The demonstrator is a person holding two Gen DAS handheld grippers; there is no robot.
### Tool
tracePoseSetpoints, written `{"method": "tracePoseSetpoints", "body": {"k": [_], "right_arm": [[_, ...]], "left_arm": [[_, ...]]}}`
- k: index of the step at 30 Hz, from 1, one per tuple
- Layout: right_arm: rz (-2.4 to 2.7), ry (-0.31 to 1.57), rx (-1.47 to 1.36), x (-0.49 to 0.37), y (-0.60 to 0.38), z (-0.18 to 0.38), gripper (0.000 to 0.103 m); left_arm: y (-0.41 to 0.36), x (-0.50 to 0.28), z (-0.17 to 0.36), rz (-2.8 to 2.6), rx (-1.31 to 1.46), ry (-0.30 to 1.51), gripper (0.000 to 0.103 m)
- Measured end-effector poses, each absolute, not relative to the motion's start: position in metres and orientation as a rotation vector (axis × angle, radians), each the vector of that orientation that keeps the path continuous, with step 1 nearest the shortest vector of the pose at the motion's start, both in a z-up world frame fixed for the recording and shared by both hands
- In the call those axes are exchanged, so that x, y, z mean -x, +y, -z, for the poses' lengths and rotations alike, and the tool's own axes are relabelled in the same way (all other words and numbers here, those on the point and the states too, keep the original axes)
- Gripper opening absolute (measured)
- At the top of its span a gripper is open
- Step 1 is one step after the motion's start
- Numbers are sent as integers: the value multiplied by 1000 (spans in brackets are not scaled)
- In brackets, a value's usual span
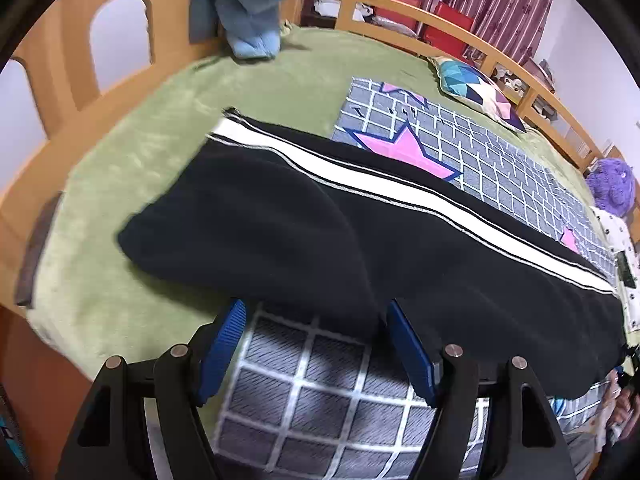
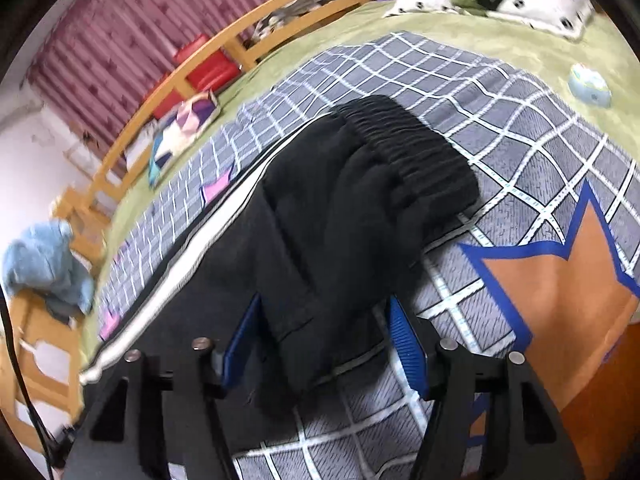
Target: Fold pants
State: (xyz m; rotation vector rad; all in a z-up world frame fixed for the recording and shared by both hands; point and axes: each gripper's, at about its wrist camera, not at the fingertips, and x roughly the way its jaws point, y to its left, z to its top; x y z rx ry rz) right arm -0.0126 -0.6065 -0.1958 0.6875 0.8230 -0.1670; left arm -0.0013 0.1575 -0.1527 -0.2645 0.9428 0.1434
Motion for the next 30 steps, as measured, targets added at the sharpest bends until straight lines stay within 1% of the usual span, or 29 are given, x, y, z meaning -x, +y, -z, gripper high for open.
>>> {"method": "tracePoseSetpoints", "body": {"k": [1,3,7,8,9,11,12,13,16,17,18,22,24,26,30], "right_arm": [[170,813,-711,11,-612,199,67],[187,783,-763,5,-623,207,75],[212,729,-929,-19,-645,226,80],[240,731,-953,-25,-649,228,72],[270,734,-966,-30,-653,229,55],[257,735,-895,-41,-656,213,35],[223,718,-862,-42,-659,201,33],[175,669,-830,-40,-662,181,32],[169,618,-733,-34,-659,155,32],[182,632,-710,-34,-658,156,33],[192,660,-713,-35,-658,163,36],[238,818,-743,-33,-666,201,41],[247,831,-767,-16,-668,209,43],[300,804,-744,6,-665,196,44],[370,790,-583,27,-641,158,53]], "left_arm": [[157,3,150,-144,258,936,72],[154,0,145,-137,264,928,73],[132,-25,139,-129,238,923,73],[125,-31,137,-134,222,912,73],[116,-38,135,-135,201,897,74],[107,-46,131,-128,192,892,74],[102,-49,127,-110,192,885,74],[98,-50,124,-96,189,875,74],[90,-44,112,-67,157,831,74],[89,-41,109,-70,150,820,74],[90,-36,107,-72,146,804,74],[104,-23,106,-75,161,798,74],[111,-19,109,-85,160,805,74],[119,-14,115,-89,158,811,74],[133,-9,128,-85,177,813,74]]}}
